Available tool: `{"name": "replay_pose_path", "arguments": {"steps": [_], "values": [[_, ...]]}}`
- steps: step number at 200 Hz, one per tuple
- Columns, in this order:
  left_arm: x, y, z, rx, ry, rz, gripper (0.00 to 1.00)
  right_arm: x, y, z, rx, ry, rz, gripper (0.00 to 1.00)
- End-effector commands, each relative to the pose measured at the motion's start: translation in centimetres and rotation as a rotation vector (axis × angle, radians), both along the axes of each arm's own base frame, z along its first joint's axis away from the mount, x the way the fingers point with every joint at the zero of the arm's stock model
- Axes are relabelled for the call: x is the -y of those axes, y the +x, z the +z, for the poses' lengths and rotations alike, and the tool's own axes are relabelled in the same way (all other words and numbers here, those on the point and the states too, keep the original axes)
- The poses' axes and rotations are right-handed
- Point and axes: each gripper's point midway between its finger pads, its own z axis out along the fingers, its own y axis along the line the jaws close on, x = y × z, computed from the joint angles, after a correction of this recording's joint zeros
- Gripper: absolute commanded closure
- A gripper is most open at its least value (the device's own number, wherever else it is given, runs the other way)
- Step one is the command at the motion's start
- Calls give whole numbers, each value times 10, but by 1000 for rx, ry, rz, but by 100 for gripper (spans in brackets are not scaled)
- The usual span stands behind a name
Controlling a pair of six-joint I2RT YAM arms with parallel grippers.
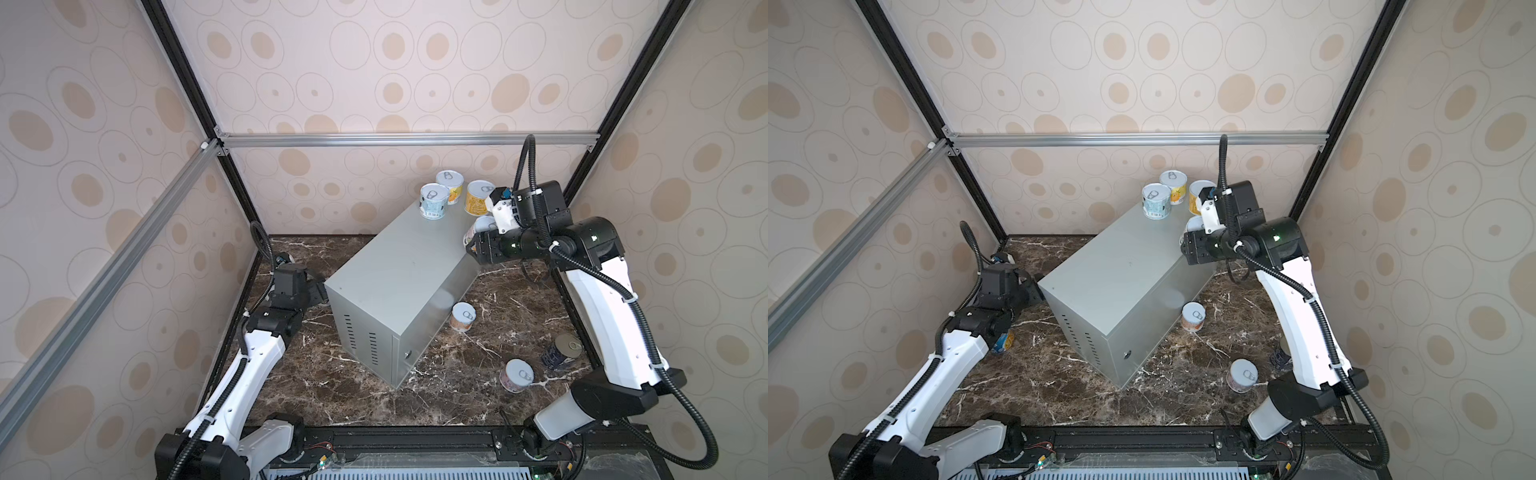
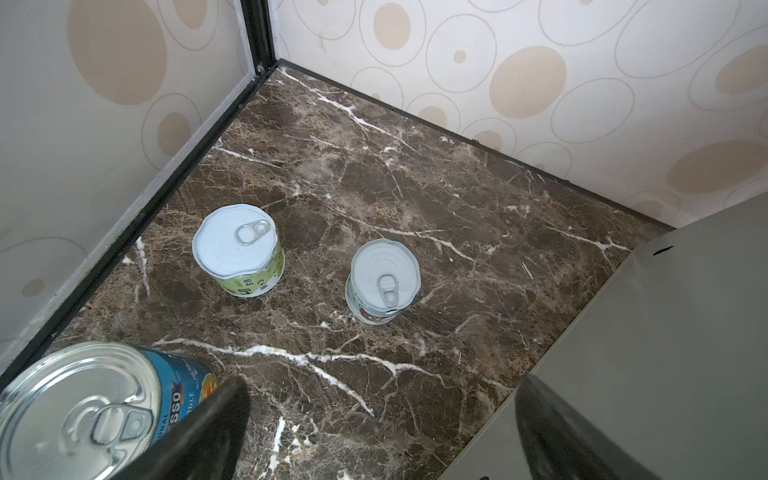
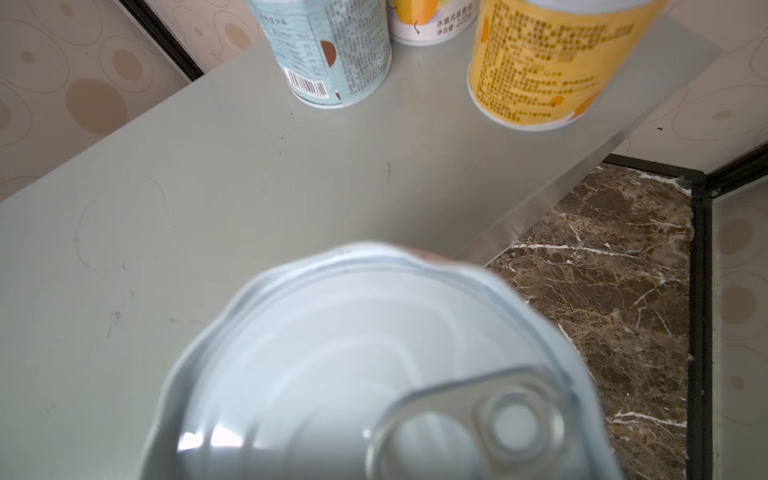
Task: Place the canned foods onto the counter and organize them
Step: 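Carry the held can with the right gripper up over the box top, then lower the can before the box-top cans and open the right gripper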
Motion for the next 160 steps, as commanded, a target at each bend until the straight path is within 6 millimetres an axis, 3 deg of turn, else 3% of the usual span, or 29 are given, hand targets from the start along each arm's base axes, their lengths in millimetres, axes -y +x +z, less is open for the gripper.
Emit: {"name": "replay_pose_path", "arguments": {"steps": [1, 123, 160], "values": [[2, 12, 21, 57, 3, -17, 0, -6, 6, 24, 74, 6, 25, 57], [8, 19, 9, 46, -6, -46, 1, -25, 60, 6, 66, -54, 4, 55], [7, 19, 7, 43, -10, -43, 1, -21, 71, -2, 62, -91, -22, 54]]}}
